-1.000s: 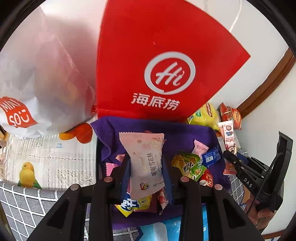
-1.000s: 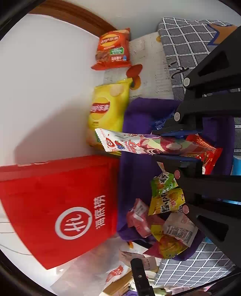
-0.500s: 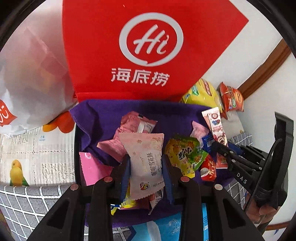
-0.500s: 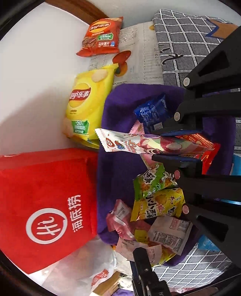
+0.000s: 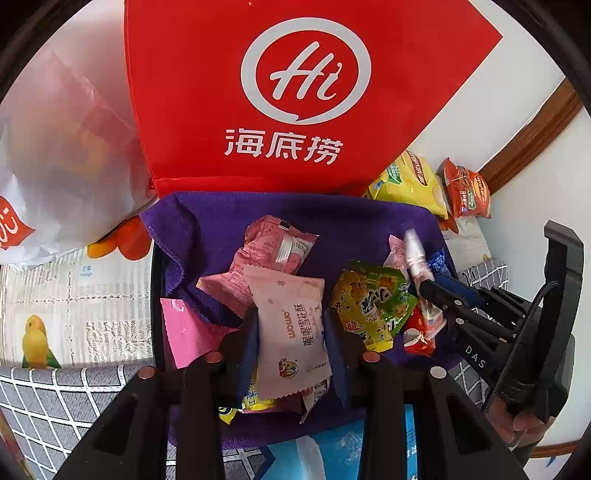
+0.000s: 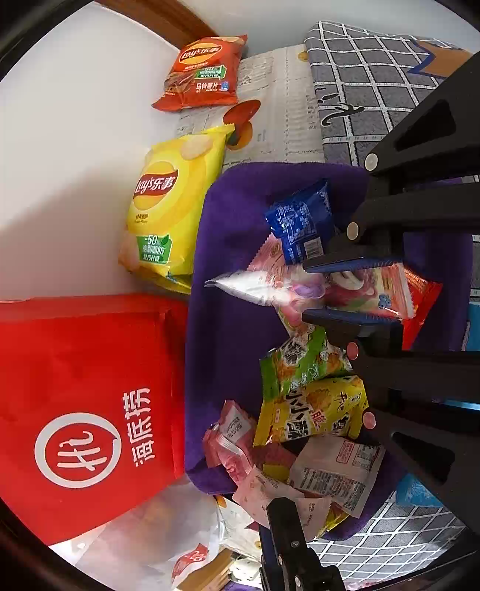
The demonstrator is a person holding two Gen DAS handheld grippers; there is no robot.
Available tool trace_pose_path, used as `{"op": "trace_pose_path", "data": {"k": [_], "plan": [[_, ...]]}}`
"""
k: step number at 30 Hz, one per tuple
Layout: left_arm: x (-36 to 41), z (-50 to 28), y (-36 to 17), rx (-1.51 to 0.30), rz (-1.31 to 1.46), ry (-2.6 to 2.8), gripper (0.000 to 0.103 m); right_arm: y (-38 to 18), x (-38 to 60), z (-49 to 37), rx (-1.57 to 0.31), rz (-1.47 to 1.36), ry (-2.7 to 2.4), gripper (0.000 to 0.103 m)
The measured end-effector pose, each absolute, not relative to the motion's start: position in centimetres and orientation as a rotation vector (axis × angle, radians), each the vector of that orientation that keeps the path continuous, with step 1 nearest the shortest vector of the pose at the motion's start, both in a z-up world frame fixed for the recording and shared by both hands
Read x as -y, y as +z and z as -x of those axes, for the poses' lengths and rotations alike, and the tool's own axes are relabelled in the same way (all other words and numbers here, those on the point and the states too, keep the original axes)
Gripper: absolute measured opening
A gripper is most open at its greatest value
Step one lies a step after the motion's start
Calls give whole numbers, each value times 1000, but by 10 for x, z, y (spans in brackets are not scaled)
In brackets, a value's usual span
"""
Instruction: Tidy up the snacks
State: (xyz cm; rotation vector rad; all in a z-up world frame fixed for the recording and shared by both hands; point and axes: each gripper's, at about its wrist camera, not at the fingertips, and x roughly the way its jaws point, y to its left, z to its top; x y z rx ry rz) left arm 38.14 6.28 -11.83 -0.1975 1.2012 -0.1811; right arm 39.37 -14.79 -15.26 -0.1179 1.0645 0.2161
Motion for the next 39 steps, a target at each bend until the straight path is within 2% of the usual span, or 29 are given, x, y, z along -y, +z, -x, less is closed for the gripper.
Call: {"op": "trace_pose_path", "data": {"k": [3,4,5,7,10,25,39], "plan": [[-64,-379,-111,-1180,186,-189,57,-150,147,-393,-1057,127,216,40],[-65,-378,-108,-1168,187,-189,60,-148,146,-392,-1046,128,217,49],[-65,-376,-105,-1157,187,-190,61,-146,146,-391,-1033,128,217,53],[-65,-374,-98,-1140,183,-200,67,-139,145,-387,-1006,125,218,54],[-67,-371,-93,-1128,186,-201,67,-128,144,-382,-965,114,229,58],[-51,-343,-56,-1093,176,-251,67,-64,161,-322,-832,120,148,57],[-26,-223,-3,-953,138,-187,67,-28,184,-208,-794,37,159,58]]}}
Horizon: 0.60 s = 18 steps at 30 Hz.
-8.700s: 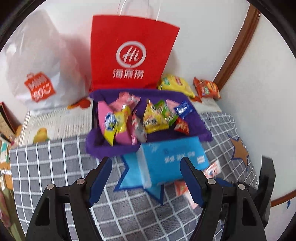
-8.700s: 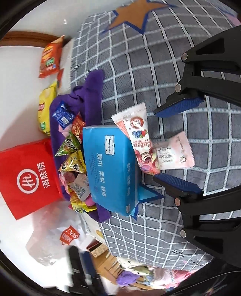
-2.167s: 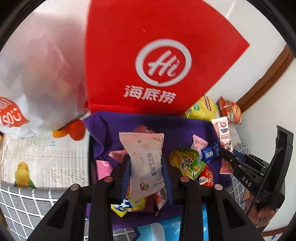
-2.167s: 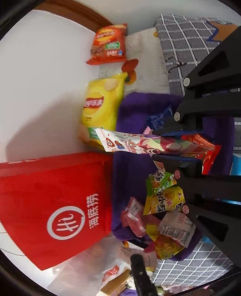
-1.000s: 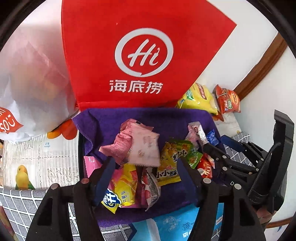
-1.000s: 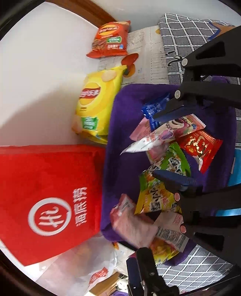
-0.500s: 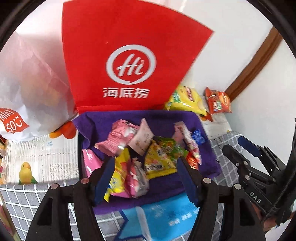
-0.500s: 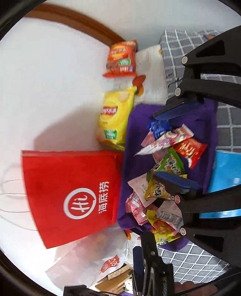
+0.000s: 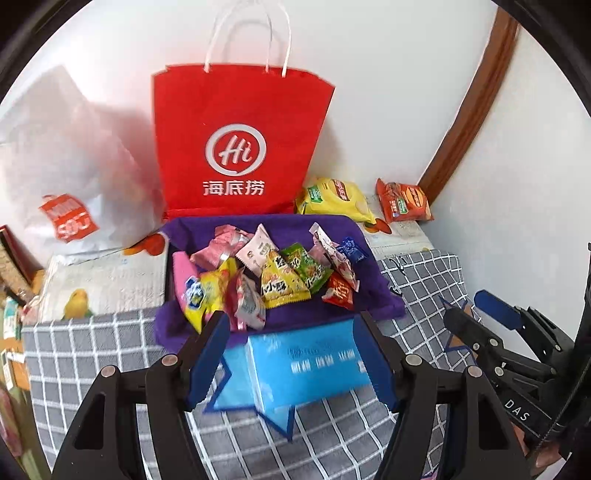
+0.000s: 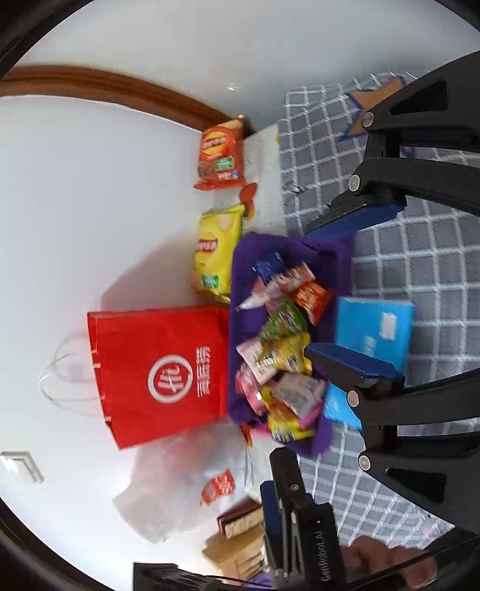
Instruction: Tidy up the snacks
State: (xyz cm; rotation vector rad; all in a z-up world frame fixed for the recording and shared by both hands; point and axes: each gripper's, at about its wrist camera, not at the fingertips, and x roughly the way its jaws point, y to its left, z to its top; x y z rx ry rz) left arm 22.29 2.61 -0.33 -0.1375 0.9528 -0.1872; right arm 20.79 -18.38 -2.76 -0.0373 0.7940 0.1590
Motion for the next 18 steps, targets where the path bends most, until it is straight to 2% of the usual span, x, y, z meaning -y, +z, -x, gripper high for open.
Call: {"op": "trace_pose_path", "data": {"k": [4,7,9,11,14,16,18], "plan": [[-21,-180,11,-886,109,-139,67,-22,184,-172,-775,27,161,59],[-19,-152,20,-866,98,-99,68,-17,185,-144,-749,44,128,74],[-18,-134,25,-854,104,-95,77,-15,188,-125,-732,41,118,77],[-17,-114,29,-832,113,-101,80,-14,193,-111,-731,22,125,86],[-13,-92,34,-809,103,-83,81,-13,199,-89,-714,15,116,90],[-10,-77,37,-791,97,-65,86,-12,201,-74,-702,14,117,96],[-6,-61,39,-770,96,-50,90,-12,204,-61,-700,-3,122,98]]}}
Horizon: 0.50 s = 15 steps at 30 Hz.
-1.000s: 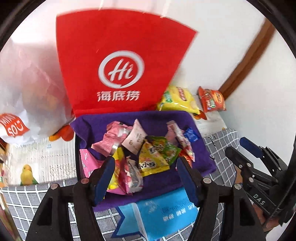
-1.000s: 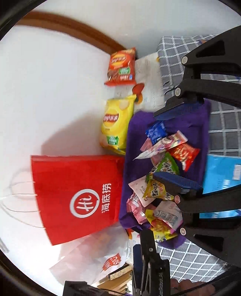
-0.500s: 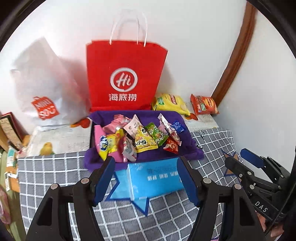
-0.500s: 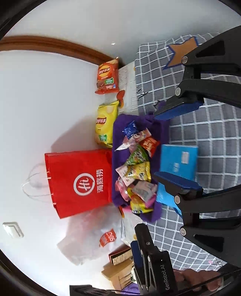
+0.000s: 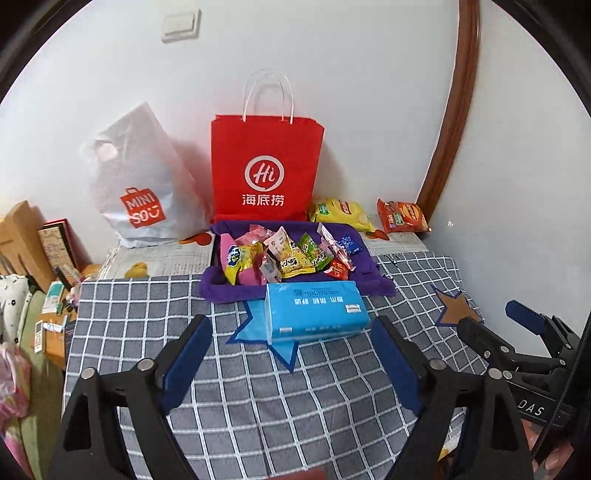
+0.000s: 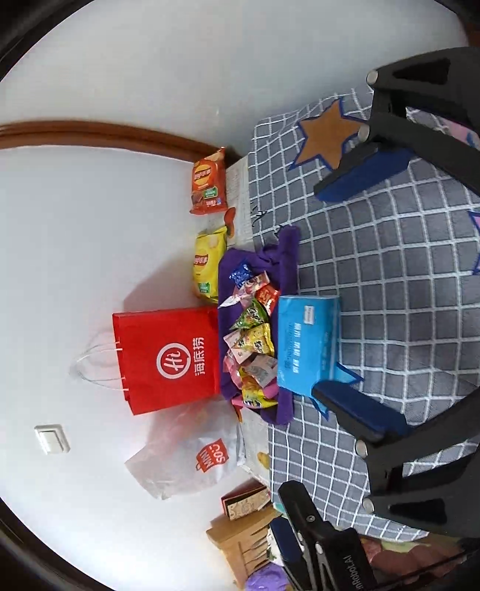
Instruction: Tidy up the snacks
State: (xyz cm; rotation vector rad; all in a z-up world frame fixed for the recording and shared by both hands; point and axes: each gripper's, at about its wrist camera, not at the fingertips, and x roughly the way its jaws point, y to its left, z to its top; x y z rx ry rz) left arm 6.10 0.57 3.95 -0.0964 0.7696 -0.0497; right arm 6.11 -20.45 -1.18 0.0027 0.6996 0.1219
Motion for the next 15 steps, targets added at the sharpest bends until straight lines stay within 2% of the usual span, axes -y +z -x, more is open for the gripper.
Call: {"op": "trace_pose_path", "data": {"k": [2,15], "plan": [[-2,-47,41,-758,84,-27,93,-12,207,-48,-694,-4,119,99],[28,6,45,-727,34,-31,93,-4,226,18,-630,24,69,99]]}}
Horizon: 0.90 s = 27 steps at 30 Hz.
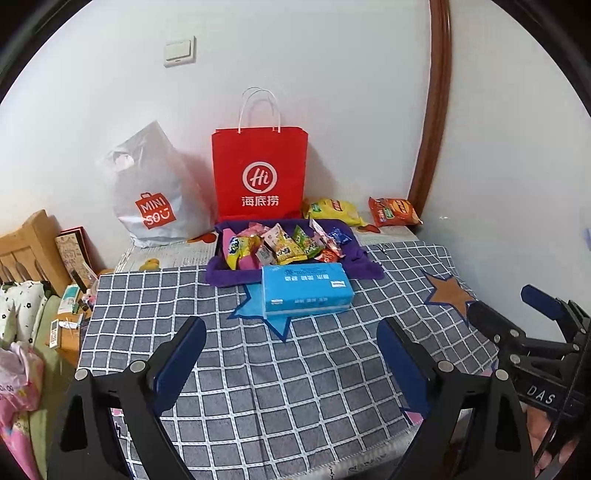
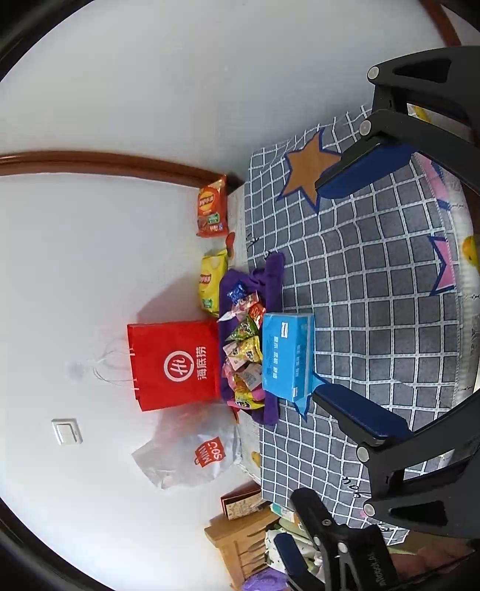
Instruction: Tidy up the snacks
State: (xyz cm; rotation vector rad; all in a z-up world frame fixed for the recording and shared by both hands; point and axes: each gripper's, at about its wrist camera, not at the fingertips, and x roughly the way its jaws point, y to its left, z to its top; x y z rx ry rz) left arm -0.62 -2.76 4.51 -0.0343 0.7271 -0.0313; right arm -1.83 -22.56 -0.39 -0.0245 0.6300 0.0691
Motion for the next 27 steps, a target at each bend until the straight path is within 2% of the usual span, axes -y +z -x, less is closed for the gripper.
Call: {"op": "trace_pose_path", "data": {"k": [27], "plan": [[28,6,42,-739,30,-27,93,-2,229,23,-615,33,27,99]]}}
